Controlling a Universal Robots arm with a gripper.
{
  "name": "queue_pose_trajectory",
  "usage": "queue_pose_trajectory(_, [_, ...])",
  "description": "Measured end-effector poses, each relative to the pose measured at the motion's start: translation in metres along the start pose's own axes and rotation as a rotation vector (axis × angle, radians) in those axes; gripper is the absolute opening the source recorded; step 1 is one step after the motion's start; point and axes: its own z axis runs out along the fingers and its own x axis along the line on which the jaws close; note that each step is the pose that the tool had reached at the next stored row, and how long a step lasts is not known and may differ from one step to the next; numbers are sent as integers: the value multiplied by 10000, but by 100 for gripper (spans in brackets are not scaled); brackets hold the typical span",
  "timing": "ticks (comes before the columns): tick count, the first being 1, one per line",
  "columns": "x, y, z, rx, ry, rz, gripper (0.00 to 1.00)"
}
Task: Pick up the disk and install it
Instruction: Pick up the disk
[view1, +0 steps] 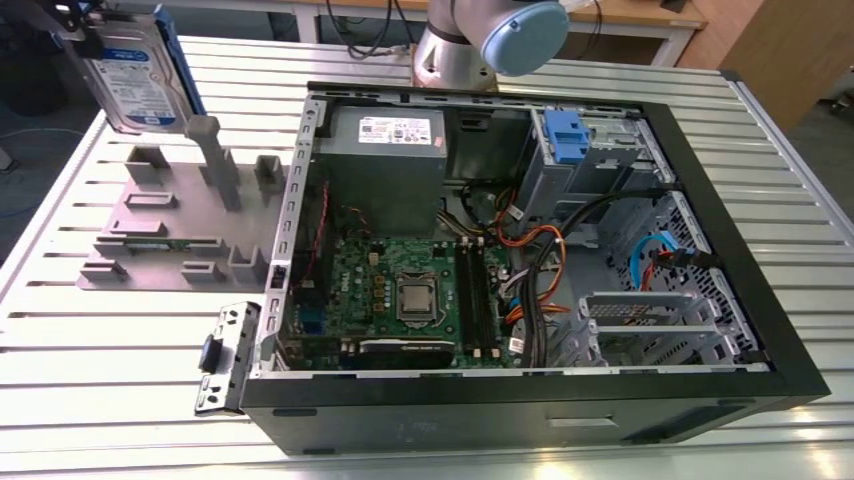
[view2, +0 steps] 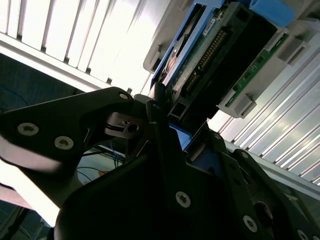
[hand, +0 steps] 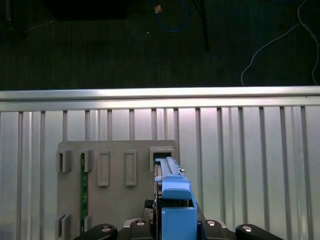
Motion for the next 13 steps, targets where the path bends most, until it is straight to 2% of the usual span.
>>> queue_pose_trajectory(13, [-3,3,-72,-2,1,0,36])
